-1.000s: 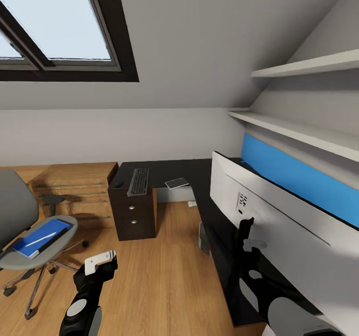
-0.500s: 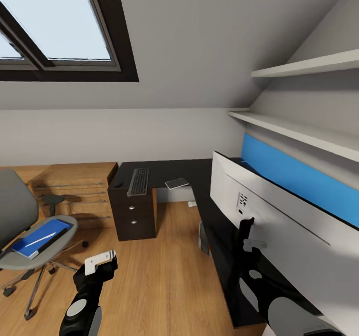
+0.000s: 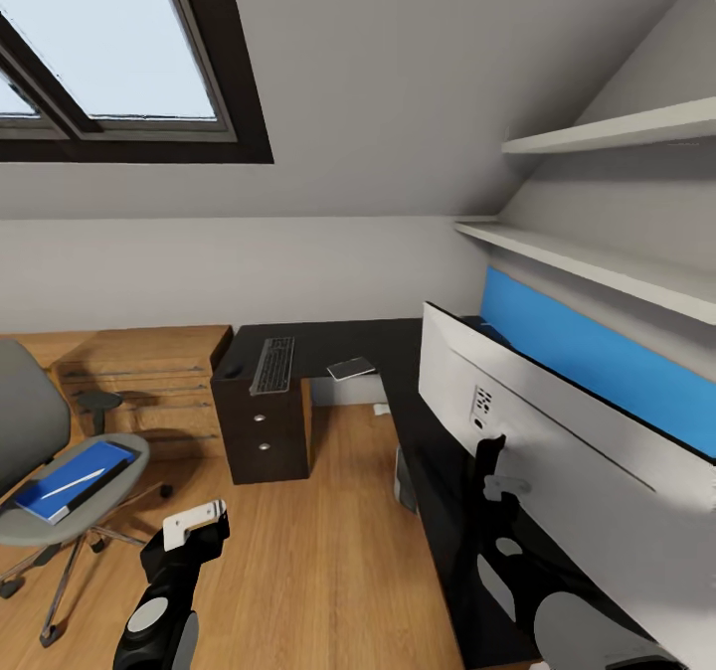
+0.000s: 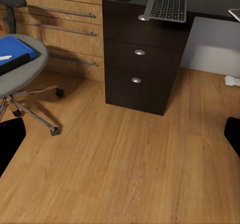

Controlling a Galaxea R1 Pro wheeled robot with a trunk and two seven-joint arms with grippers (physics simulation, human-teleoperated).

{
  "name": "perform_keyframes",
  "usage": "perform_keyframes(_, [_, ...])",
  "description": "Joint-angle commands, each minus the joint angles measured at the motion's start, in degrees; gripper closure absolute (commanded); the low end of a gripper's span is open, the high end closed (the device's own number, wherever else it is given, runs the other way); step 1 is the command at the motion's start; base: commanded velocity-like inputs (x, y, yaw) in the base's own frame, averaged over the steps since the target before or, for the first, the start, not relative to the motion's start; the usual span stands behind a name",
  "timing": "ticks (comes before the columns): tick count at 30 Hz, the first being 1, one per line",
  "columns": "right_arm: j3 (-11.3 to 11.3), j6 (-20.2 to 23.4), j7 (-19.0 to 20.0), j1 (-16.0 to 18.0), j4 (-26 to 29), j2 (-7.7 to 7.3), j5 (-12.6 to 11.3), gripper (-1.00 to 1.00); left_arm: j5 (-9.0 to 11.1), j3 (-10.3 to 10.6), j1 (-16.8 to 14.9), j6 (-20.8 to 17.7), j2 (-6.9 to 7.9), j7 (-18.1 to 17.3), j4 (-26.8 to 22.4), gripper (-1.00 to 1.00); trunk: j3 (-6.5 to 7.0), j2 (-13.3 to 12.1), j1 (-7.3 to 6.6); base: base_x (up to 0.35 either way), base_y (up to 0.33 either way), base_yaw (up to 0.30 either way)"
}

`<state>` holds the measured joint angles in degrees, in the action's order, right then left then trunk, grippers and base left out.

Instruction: In the bedroom, organize the workspace by keeping the computer under the desk, ensuring the monitor is on the desk, placing the keyboard on the desk next to the monitor, placing the mouse on the desk next to the keyboard, moving the folder from the swivel chair onto the desk next to the mouse, stacking the notebook on top of the folder with the pen on top of the notebook, and positioning the swivel chair next to the desk.

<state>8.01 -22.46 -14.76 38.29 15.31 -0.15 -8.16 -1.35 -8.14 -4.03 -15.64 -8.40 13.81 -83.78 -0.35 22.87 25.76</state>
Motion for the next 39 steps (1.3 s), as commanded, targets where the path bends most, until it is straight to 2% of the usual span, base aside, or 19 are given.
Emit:
perform_keyframes(1, [0.50,-0.22,-0.25,0.03,-0.03,-0.02,-0.55,-1.00,-0.14,-0.03,-0.02,-0.34,-0.03,0.08,-0.07,-1.00,-0.04,0.05,0.03,0.000,0.000,0.000])
perform_keyframes(14, [0.60,-1.80,-0.22,0.01,-0.10,-0.02,-0.54,-1.00,-0.14,-0.03,-0.02,-0.32,-0.03,0.08,-0.07,-1.00,-0.04,0.05,0.03,-0.005,0.000,0.000])
perform_keyframes(23, [0.60,-1.80,-0.19,0.03,-0.10,-0.02,-0.54,-1.00,-0.14,-0.03,-0.02,-0.35,-0.04,0.08,-0.07,-1.00,-0.04,0.05,0.03,-0.233,0.000,0.000])
perform_keyframes(32, [0.60,-1.80,-0.18,0.03,-0.10,-0.02,-0.54,-1.00,-0.13,-0.03,-0.02,-0.35,-0.04,0.08,-0.07,-1.00,-0.04,0.05,0.03,-0.055,0.000,0.000])
perform_keyframes(39, [0.60,-1.80,-0.18,0.03,-0.10,-0.02,-0.46,-1.00,-0.13,-0.03,-0.02,-0.35,-0.04,0.08,-0.07,-1.00,-0.04,0.05,0.03,-0.068,-0.197,0.000])
